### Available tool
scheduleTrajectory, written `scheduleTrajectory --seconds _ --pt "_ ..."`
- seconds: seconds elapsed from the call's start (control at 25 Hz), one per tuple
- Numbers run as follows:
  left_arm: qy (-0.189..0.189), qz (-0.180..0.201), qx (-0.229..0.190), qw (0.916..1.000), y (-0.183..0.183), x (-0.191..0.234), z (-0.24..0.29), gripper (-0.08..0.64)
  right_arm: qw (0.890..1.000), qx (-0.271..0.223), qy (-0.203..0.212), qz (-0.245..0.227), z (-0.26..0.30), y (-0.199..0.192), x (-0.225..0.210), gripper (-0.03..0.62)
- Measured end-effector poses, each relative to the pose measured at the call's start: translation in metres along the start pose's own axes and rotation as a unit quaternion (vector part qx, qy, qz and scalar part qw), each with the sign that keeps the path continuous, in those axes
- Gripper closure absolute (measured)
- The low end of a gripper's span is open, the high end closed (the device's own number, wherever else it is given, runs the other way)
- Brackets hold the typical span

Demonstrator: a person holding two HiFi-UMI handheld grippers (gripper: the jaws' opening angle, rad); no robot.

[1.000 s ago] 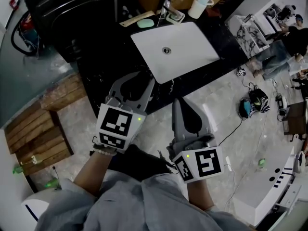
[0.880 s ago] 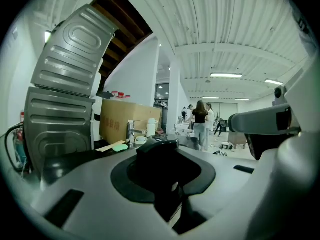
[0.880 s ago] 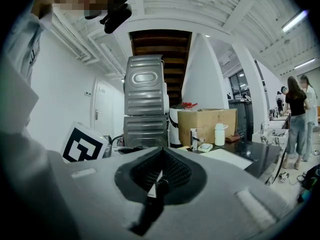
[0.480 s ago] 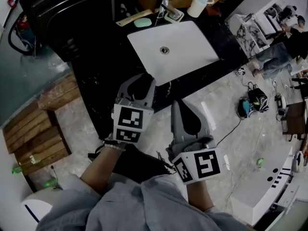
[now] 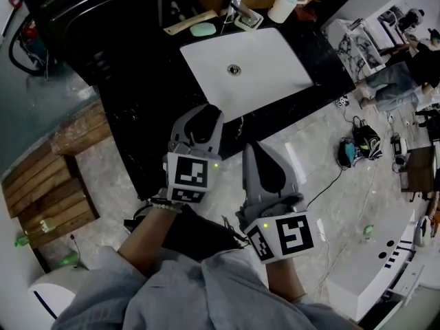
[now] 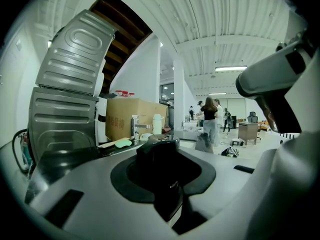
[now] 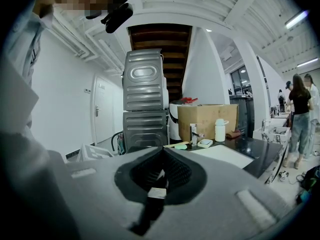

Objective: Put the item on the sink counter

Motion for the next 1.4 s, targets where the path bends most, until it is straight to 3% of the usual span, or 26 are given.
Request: scheduleTrajectory --seconds 0.36,0.8,1.04,1.4 --pt "-0.037 0.01 -0.003 0.9993 -0.003 0.0 -0.001 0.462 1.0 0.0 0.007 0.002 0.004 -0.001 0.003 0.595" --pt "-0.091 0.023 -0.006 0.9955 -0.004 -0.008 -0.003 0.353 1.0 0.002 0.011 0.002 0.005 -0.002 0.012 0.595" --pt "-0.102 0.029 -0.004 0.9943 -0.005 -0.009 -0.007 0.31 1.0 0.003 0.011 0.002 0.004 -0.002 0.017 0.595" --pt "-0.122 0.034 0.0 0.9919 -0.006 -0.006 -0.014 0.308 1.0 0.0 0.011 0.001 0.003 0.0 0.024 0.595"
Point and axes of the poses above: the fingertips, and each gripper's own axes: z forward along the fingers, x to its left, y out of its top, the point moved 4 cm from there along -z, backward along the fingers, and after that the axes turned 1 degree about -y, right-handed, at the moved point
